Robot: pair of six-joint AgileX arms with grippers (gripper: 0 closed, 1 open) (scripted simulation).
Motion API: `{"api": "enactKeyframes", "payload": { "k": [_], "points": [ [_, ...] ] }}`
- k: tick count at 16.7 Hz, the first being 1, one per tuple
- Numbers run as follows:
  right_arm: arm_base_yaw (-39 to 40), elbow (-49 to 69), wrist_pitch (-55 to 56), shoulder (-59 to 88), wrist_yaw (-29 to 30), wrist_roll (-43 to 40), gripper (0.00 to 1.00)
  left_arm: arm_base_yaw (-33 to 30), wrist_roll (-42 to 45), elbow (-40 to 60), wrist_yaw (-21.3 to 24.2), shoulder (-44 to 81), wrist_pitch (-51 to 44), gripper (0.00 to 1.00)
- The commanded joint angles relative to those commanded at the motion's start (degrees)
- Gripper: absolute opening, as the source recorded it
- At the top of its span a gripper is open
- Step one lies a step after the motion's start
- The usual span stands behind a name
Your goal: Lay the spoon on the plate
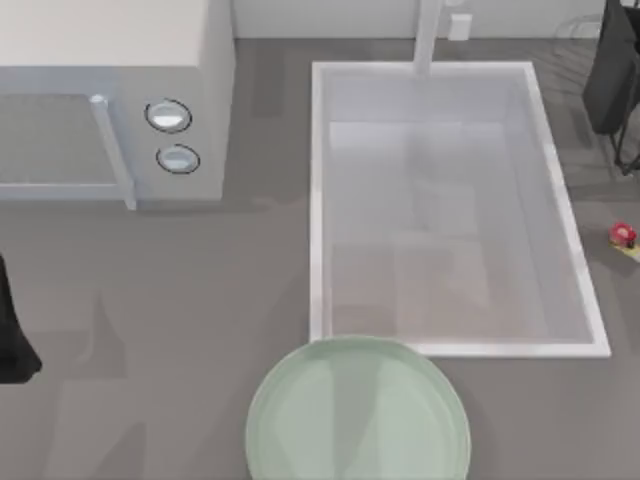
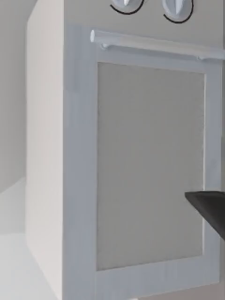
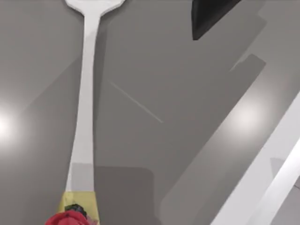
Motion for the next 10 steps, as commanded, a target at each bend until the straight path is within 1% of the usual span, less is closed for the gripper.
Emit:
{"api": "enactKeyframes", "payload": {
  "k": [3,8,10],
  "points": [
    [-0.11,-2.58,3.94,1.64,0.02,0.16,1.0,0.0,0.0,0.0,0.0,0.0,0.0,1.0],
    [-0.12,-9.77,16.87,6.75,0.05,0.22,1.0,0.0,0.0,0.0,0.0,0.0,0.0,1.0],
    [-0.13,-11.49,19.57,8.06,0.06,0.2,1.0,0.0,0.0,0.0,0.0,0.0,0.0,1.0]
  ]
}}
